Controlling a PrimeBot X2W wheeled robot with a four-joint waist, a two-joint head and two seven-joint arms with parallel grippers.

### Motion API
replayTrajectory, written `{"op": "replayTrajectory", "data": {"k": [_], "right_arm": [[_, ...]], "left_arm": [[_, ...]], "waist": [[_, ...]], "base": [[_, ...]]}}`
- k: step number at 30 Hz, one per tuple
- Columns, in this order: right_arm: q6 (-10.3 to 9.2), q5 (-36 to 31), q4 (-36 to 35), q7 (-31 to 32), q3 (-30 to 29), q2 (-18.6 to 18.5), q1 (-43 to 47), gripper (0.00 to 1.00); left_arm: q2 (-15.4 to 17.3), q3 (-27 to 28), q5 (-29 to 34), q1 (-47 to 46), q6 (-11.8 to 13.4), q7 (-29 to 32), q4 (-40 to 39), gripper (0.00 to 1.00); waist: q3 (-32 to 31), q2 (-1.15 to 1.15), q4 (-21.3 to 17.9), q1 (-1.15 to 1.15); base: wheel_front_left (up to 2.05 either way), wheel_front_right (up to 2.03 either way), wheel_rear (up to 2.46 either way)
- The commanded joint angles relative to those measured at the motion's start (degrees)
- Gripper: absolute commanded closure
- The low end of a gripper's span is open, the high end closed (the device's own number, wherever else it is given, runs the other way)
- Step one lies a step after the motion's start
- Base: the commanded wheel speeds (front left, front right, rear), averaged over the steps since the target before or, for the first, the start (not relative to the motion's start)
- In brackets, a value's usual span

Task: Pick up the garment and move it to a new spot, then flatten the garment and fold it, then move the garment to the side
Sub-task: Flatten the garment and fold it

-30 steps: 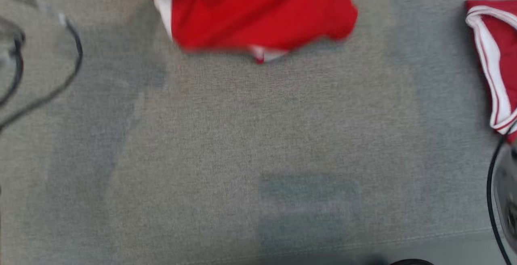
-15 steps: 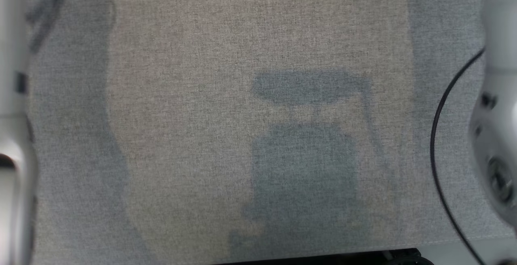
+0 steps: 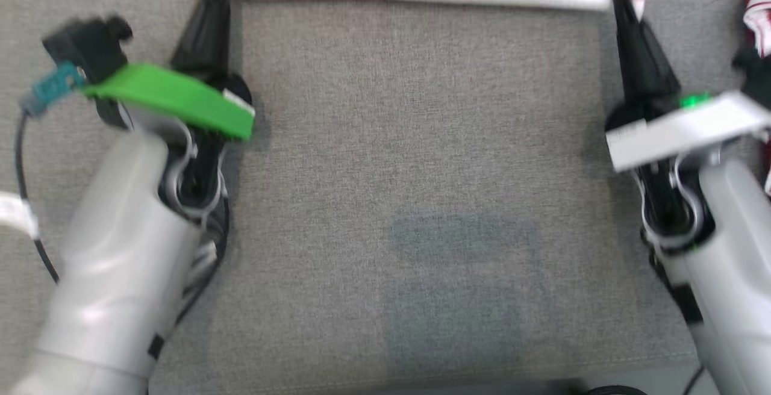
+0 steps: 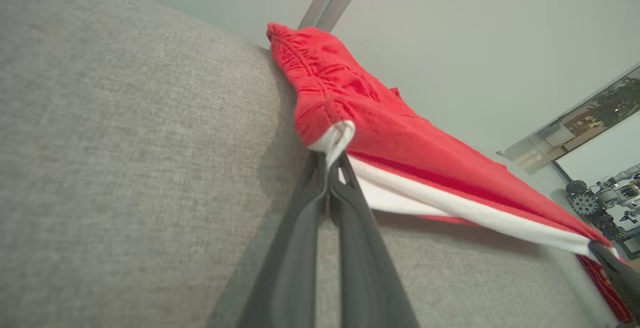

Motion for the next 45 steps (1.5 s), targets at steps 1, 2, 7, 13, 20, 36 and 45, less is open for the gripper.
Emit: {"op": "replayTrajectory", "data": {"k": [1,2,7,13,20,36,45], "right_arm": [[-0.23,0.93,-0.72,-0.06,-0.99,-0.72,3.72,1.00],[-0.24,1.21,-2.07,-0.02,-1.77,-1.00,6.44,1.00],[-0.25,1.13,-7.22,0.67,-5.23,-0.48,19.41,1.00],[-0.58,-0.45,-11.54,2.41,-10.26,1.10,35.31,1.00],[-0.10,-0.98,-20.14,5.55,-15.25,4.00,52.08,1.00],[-0.11,-4.40,-26.14,17.01,-13.90,2.60,37.16,1.00],[-0.11,-4.78,-26.26,18.30,-13.12,2.99,36.06,1.00]], "left_arm": [[-0.16,-0.11,-1.44,6.92,0.23,0.07,1.62,1.00],[-0.32,0.52,-2.34,9.37,0.28,-0.27,0.87,1.00],[0.73,0.98,-1.02,23.31,2.88,-1.00,-4.09,1.00],[1.87,2.20,1.00,42.81,9.76,-1.18,-12.98,1.00],[2.12,-0.51,1.31,57.92,17.18,0.50,-29.27,1.00],[9.67,0.23,3.22,54.89,23.23,9.90,-47.19,1.00],[8.82,-0.52,2.82,52.01,22.42,11.02,-46.47,1.00]], "waist": [[-5.78,0.00,0.29,0.00],[-6.93,0.00,0.33,0.00],[-12.99,0.00,0.49,0.00],[-18.73,0.00,0.70,0.00],[-22.20,0.00,1.63,0.00],[-21.85,0.00,1.29,0.00],[-21.97,0.00,1.79,0.00]], "base": [[0.00,0.00,0.00],[0.00,0.00,0.00],[0.00,0.00,0.00],[0.00,0.00,0.00],[0.00,0.00,0.00],[0.00,0.00,0.00],[0.00,0.00,0.00]]}}
